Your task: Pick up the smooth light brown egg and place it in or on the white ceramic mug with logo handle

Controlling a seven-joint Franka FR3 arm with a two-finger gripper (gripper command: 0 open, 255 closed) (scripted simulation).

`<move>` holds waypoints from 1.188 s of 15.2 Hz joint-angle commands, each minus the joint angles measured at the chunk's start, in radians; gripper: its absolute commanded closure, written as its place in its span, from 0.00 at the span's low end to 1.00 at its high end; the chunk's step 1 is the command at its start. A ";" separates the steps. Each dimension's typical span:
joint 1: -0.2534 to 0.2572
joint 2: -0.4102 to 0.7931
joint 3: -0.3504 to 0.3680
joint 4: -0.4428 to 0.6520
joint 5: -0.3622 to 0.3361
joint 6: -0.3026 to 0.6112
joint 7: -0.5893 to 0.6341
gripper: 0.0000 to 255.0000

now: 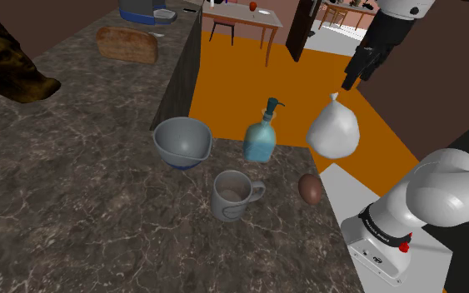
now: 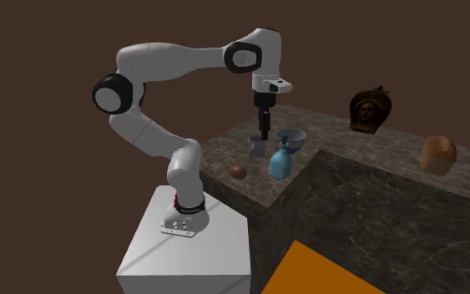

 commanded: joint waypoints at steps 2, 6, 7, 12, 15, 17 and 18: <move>-0.001 -0.014 0.021 -0.034 0.008 0.014 0.033 0.00; -0.001 -0.059 0.109 -0.157 0.047 0.068 0.163 0.00; 0.001 -0.066 0.132 -0.184 0.059 0.082 0.197 0.00; 0.014 -0.074 0.257 -0.304 0.130 0.158 0.366 0.00; 0.023 -0.053 0.339 -0.360 0.179 0.212 0.470 0.00; 0.029 -0.026 0.396 -0.389 0.213 0.253 0.541 0.00; 0.030 -0.008 0.426 -0.402 0.229 0.275 0.577 0.00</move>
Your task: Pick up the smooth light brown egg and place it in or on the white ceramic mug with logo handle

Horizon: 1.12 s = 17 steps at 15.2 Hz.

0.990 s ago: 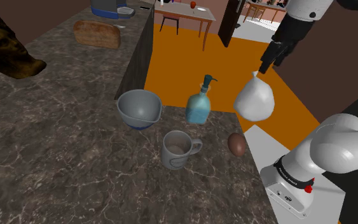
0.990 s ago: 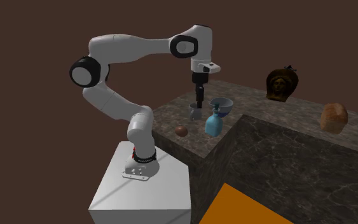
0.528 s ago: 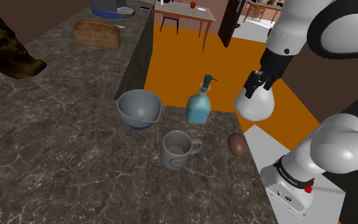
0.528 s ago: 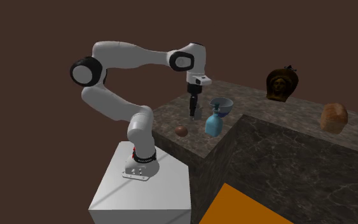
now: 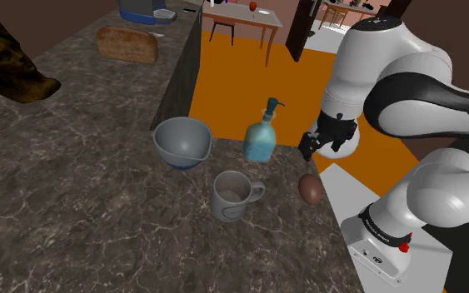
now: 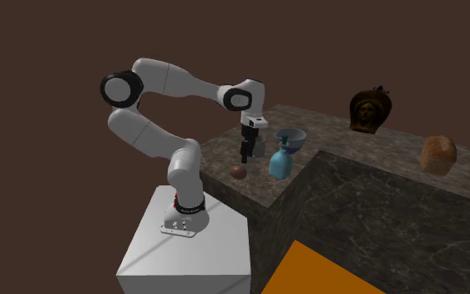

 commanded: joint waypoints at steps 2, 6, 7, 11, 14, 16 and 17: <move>0.010 0.054 0.097 -0.038 0.057 0.069 0.119 0.00; 0.005 0.114 0.166 -0.063 0.091 0.137 0.194 0.00; 0.005 0.119 0.170 -0.075 0.094 0.152 0.194 0.00; 0.006 0.141 0.187 -0.118 0.105 0.217 0.195 0.00; 0.005 0.152 0.194 -0.135 0.110 0.243 0.195 0.00; 0.005 0.152 0.194 -0.135 0.110 0.243 0.195 0.00; 0.005 0.152 0.194 -0.135 0.110 0.243 0.195 0.00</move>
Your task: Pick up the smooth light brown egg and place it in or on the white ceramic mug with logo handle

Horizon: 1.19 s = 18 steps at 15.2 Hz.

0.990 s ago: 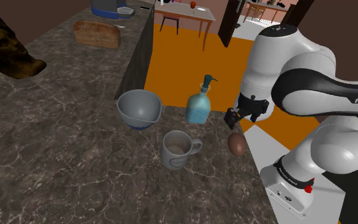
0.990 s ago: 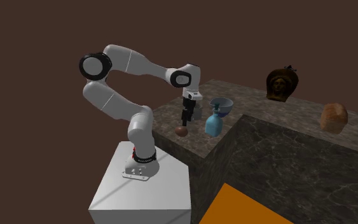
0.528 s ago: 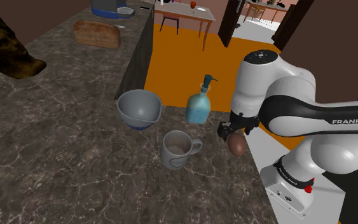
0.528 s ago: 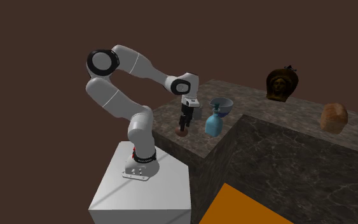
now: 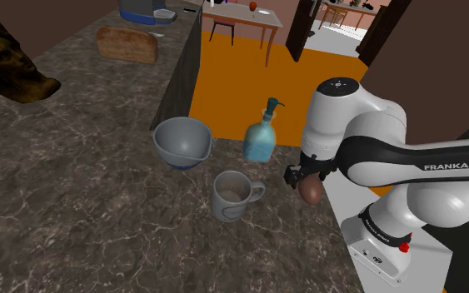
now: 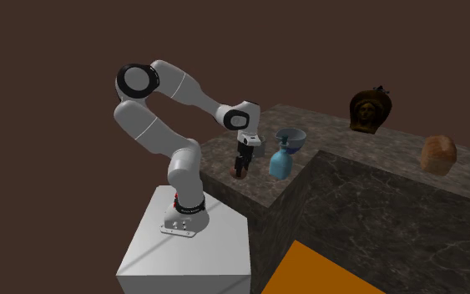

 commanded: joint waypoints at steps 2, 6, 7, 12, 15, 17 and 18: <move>0.000 0.000 0.000 -0.001 0.000 0.001 0.000 0.00; 0.000 0.000 0.000 0.000 0.000 0.000 0.000 1.00; 0.000 0.000 0.000 0.000 0.000 0.000 0.000 1.00; -0.001 0.000 0.000 0.000 -0.001 0.001 -0.001 1.00; 0.004 -0.023 -0.015 0.014 -0.006 -0.037 -0.006 1.00; 0.006 -0.045 -0.029 0.029 -0.012 -0.073 -0.011 1.00; 0.007 -0.055 -0.036 0.037 -0.015 -0.091 -0.013 1.00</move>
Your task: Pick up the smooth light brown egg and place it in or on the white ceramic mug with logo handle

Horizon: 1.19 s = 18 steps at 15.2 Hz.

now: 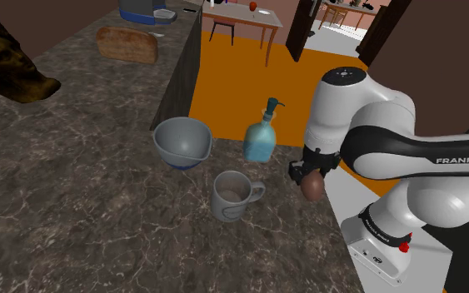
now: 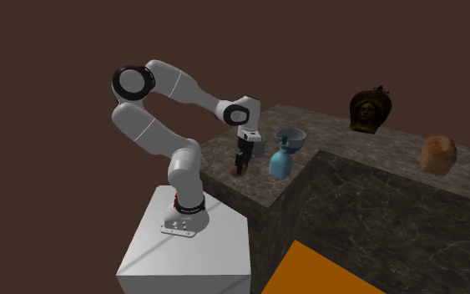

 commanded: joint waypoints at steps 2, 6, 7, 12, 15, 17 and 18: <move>0.003 -0.030 -0.020 0.022 -0.010 -0.052 -0.008 1.00; 0.003 -0.061 -0.045 0.058 -0.024 -0.118 -0.017 1.00; 0.003 -0.067 -0.051 0.068 -0.028 -0.134 -0.019 1.00; 0.000 -0.094 -0.079 0.119 -0.048 -0.211 -0.028 1.00; -0.003 -0.106 -0.094 0.152 -0.059 -0.255 -0.033 1.00; -0.005 -0.112 -0.104 0.175 -0.067 -0.283 -0.036 1.00; -0.006 -0.114 -0.109 0.186 -0.070 -0.297 -0.038 1.00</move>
